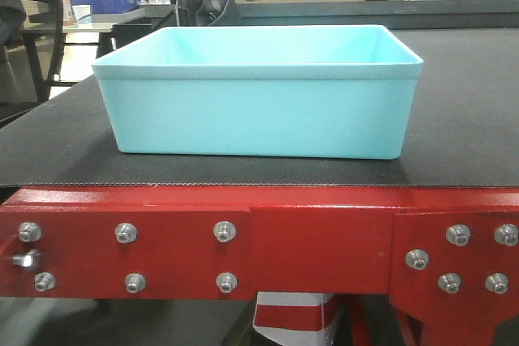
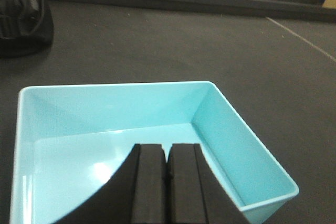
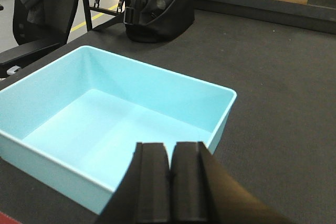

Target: Fetch blue bin and place on conveyor start

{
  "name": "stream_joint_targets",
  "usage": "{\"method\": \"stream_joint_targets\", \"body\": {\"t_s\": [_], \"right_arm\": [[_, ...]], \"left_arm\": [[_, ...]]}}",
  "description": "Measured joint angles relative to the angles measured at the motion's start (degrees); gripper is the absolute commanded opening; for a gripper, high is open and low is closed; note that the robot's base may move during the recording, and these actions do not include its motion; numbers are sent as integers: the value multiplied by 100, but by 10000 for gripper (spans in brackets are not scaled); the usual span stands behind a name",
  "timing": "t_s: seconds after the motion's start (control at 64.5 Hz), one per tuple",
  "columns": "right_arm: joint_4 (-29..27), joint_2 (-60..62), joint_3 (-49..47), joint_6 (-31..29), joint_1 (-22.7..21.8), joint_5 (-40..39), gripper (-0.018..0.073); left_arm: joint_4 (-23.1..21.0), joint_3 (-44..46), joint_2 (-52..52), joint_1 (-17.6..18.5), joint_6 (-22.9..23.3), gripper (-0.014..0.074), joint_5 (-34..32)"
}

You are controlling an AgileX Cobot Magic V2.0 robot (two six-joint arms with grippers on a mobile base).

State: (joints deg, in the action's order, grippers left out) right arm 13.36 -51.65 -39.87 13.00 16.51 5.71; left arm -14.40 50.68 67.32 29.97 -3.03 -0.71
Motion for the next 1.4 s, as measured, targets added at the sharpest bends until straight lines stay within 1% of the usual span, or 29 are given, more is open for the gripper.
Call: {"method": "stream_joint_targets", "body": {"t_s": [0.093,0.202,0.326,0.512,0.698,1.148,1.21,1.272,1.303,1.334,1.396], "right_arm": [[0,455,246,0,0,0,-166],[0,945,323,0,0,259,-166],[0,1382,344,0,0,419,-166],[0,1803,344,0,0,338,-166],[0,1863,344,0,0,270,-166],[0,1895,344,-17,-15,317,-166],[-130,1995,382,-360,-135,376,-166],[-524,2157,510,-1057,-407,400,-166],[-841,2300,610,-1477,-655,400,-166],[-1068,2424,734,-1705,-886,369,-166],[-1336,2650,1030,-1933,-1314,292,-166]], "left_arm": [[-14,-369,-544,0,0,-110,71],[-14,-627,-1137,0,0,-110,237],[-14,-694,-1678,0,0,-110,356],[-14,-694,-2305,0,0,-110,356],[-14,-694,-2524,0,0,-110,356],[-14,-694,-2523,0,0,-110,356],[-14,-694,-2523,0,0,-110,356],[-14,-694,-2523,0,0,-110,356],[-14,-694,-2523,0,0,-110,356],[-14,-694,-2523,0,0,-110,356],[-14,-694,-2523,0,0,-110,356]]}}
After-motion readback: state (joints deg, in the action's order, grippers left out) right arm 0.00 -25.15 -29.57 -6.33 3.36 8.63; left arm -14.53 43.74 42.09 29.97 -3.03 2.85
